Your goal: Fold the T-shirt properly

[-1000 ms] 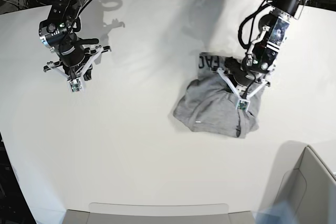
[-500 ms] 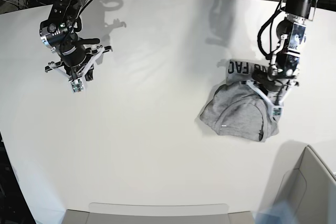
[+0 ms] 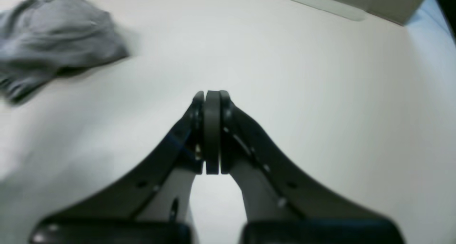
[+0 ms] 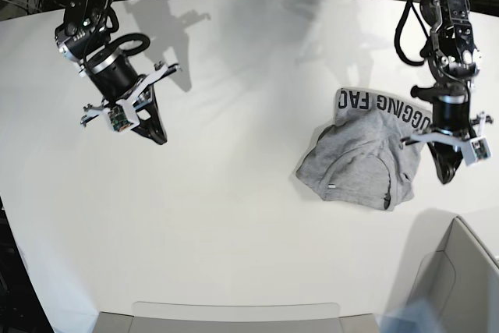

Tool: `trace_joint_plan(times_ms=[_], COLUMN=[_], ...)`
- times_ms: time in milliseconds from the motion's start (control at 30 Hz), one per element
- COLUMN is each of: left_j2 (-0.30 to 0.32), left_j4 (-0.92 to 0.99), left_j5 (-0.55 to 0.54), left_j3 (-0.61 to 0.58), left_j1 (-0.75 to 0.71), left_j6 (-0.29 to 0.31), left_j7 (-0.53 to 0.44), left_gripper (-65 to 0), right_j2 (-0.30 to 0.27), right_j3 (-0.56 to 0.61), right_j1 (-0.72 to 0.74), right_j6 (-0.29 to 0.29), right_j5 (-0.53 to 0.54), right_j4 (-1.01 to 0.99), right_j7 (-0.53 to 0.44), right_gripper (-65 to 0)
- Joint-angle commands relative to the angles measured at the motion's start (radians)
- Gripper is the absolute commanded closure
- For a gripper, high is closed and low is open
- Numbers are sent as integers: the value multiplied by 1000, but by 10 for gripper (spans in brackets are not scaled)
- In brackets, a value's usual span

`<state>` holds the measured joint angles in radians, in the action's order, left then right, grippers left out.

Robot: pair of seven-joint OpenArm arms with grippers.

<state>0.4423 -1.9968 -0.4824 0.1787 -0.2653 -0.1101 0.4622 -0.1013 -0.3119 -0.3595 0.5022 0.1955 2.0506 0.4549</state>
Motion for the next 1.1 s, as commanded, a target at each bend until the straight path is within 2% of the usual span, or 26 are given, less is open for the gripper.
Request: trace_joint_plan(times_ms=[0,100,200,367,533,633,733,967,1067], left_j2=[13,13,8,-63,-107,-106,-106,-132,-136], left_j4=[-26,-31,-31,-31,-29,-25,-15,126,287], left_j5=[7,20,89,162,162,161,161,158,156], left_j3=[11,11,11,34,60,58,63,34,-6], left_j1=[-45,-202,-322,-484,-638,-707,-757,-811,-782], left_j6=[2,-3,-6,-6,-4,-4,-3,-3,0], left_j7=[-59,-150,-211,-260,-254,-168,-89,-82,-76], left_gripper=[0,0,0,0,0,0,0,0,0], right_j2=[-7,-4,-4,-11,-11,-15,-77,-137,-173], right_j3=[0,6,3,-5,0,-3,-5,7,72], right_j1=[-40,-172,-287,-470,-629,-721,-798,-804,-701], right_j6=[3,2,2,-4,-4,-4,-6,-6,-6], right_j5=[17,17,20,22,23,23,25,25,51], right_j4=[15,15,15,15,14,12,-28,-270,-457], right_j7=[-55,-137,-184,-242,-245,-245,-245,-252,-253], right_gripper=[0,0,0,0,0,0,0,0,0])
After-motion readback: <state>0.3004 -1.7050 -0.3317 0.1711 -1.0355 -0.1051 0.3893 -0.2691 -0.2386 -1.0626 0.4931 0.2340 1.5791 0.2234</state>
